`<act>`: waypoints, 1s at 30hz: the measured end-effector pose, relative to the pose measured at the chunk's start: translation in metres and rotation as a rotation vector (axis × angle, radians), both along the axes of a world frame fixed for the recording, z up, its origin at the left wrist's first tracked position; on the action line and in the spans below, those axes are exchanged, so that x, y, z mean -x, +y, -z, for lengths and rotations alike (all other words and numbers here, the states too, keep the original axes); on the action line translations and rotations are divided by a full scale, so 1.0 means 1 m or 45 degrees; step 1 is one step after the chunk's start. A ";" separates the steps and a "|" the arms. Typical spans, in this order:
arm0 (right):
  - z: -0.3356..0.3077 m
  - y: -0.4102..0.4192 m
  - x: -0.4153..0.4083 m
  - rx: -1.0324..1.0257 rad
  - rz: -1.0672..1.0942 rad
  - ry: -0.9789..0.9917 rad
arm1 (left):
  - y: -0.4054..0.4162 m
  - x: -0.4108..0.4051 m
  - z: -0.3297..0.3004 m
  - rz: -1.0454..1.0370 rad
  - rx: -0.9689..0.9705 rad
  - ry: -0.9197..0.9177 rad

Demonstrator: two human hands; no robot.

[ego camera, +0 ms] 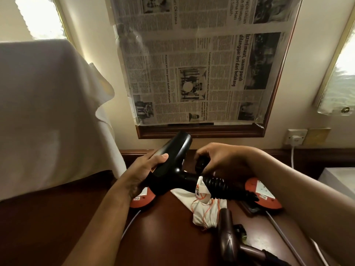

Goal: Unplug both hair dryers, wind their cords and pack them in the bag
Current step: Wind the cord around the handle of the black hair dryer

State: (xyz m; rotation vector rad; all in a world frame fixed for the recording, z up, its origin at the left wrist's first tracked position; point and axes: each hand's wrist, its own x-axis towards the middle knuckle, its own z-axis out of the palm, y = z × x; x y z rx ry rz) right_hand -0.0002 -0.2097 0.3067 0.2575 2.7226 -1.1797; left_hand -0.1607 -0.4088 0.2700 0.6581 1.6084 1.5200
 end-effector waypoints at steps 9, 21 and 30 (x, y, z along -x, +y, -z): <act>0.006 0.006 0.020 -0.282 0.067 -0.023 | 0.010 -0.018 0.001 -0.177 -0.031 0.265; 0.015 0.004 0.022 -0.452 0.182 0.154 | 0.016 -0.016 0.027 -0.384 -0.099 0.366; 0.075 -0.025 0.012 -0.053 0.816 0.559 | 0.024 -0.015 0.050 -0.471 -0.178 0.256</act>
